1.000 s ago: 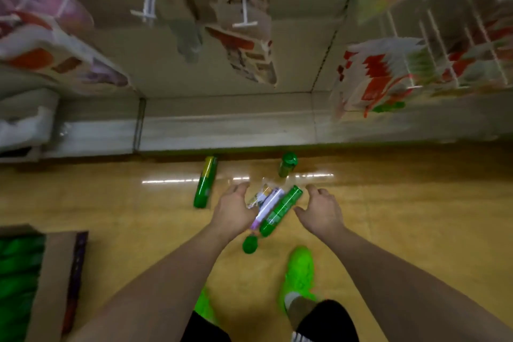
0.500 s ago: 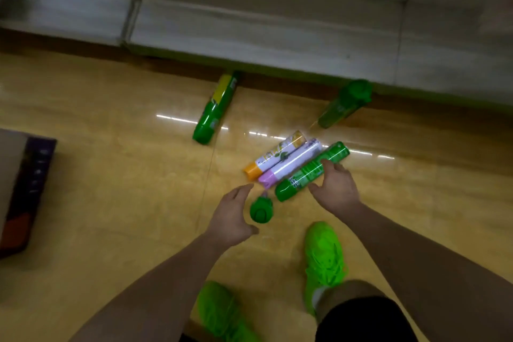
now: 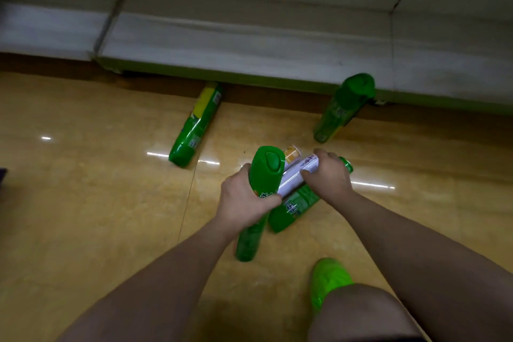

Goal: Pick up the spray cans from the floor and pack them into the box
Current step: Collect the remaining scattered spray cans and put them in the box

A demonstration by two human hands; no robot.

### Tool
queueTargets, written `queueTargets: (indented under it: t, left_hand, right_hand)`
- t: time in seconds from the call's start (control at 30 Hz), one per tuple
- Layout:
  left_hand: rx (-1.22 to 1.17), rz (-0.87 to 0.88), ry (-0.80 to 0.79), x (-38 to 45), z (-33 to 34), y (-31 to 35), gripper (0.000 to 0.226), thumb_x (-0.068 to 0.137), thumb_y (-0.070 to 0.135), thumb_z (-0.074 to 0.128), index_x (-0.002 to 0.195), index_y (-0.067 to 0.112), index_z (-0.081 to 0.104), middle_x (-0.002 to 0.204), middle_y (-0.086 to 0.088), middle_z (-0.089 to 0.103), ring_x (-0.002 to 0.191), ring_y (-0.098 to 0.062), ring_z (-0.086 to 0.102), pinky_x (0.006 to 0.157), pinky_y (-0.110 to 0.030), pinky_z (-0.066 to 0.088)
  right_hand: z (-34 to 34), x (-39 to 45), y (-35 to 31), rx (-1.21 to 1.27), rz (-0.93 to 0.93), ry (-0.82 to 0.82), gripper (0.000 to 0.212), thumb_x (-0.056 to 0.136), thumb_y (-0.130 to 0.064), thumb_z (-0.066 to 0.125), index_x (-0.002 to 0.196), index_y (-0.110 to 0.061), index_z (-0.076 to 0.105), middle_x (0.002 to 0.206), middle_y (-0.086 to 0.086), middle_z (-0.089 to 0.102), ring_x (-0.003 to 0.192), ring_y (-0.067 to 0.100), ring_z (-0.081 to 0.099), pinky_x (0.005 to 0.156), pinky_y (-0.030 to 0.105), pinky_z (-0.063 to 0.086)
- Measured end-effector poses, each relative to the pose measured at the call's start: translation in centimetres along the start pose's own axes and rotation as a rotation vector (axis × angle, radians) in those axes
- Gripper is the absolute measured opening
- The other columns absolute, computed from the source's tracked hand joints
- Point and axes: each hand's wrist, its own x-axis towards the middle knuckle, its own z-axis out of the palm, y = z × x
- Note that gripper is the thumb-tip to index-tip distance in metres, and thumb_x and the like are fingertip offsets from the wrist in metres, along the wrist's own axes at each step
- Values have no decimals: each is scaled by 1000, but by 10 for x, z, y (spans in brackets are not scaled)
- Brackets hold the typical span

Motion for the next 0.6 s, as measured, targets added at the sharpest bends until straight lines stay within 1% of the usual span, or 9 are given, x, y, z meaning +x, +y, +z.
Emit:
queueTargets:
  t: [0.13,0.2,0.27,0.33,0.37,0.4,0.47,0.53,0.6]
  left_hand:
    - [-26,12,59,19,3,23,47,51,38,79,92,26,58,77,9,65,72,-12,63,66,-31,55]
    - [-25,11,72,31,6,35,43,54,35,81,89,27,57,76,10,64,71,-10,62,63,-28,52]
    - [-33,9,82,41,12,45,41,56,35,82,87,30,55,76,13,62,71,-6,61,61,-25,50]
    - [-52,17,116,48,16,50,41,56,38,82,84,31,53,76,14,61,70,0,58,60,-24,48]
    - [-58,25,128,51,18,51,41,57,40,82,84,31,53,76,14,61,70,1,57,60,-23,48]
    - [-59,27,134,53,19,50,41,57,39,83,85,30,54,76,13,61,70,1,57,60,-23,49]
    - [-54,12,142,53,18,49,40,58,39,84,83,32,53,77,13,62,71,0,59,61,-23,51]
    - [-40,-9,149,51,11,51,41,58,38,85,82,35,51,78,14,63,72,-2,60,63,-24,53]
    - [-24,-27,141,46,-2,60,43,58,39,84,87,34,54,78,14,63,73,-2,60,65,-25,53]
  right_hand:
    - [-20,13,2,197,175,173,61,83,-38,74,127,-5,48,116,22,61,111,41,58,86,41,47]
    - [-30,27,1,367,282,289,78,76,-43,82,130,-3,42,120,23,59,115,40,57,90,42,47]
    - [-40,44,-1,542,358,364,105,68,-45,88,146,-7,30,139,22,50,129,38,49,102,41,42]
    - [-43,66,-3,708,336,394,121,62,-41,93,155,-17,19,150,16,42,137,34,42,111,41,37]
    - [-43,76,-5,788,311,397,123,60,-37,95,156,-21,19,151,12,43,138,31,43,114,41,36]
    - [-43,86,-6,858,295,399,122,59,-33,96,155,-24,21,150,8,46,137,28,44,115,42,36]
    - [-46,98,-8,913,266,402,108,61,-24,95,151,-22,33,142,6,54,132,26,50,112,40,40]
    - [-55,97,-12,864,242,400,89,64,-21,93,141,-19,47,134,5,60,126,27,56,108,39,44]
    - [-69,85,-16,792,235,399,79,65,-22,92,134,-18,53,129,5,64,121,26,59,103,35,46]
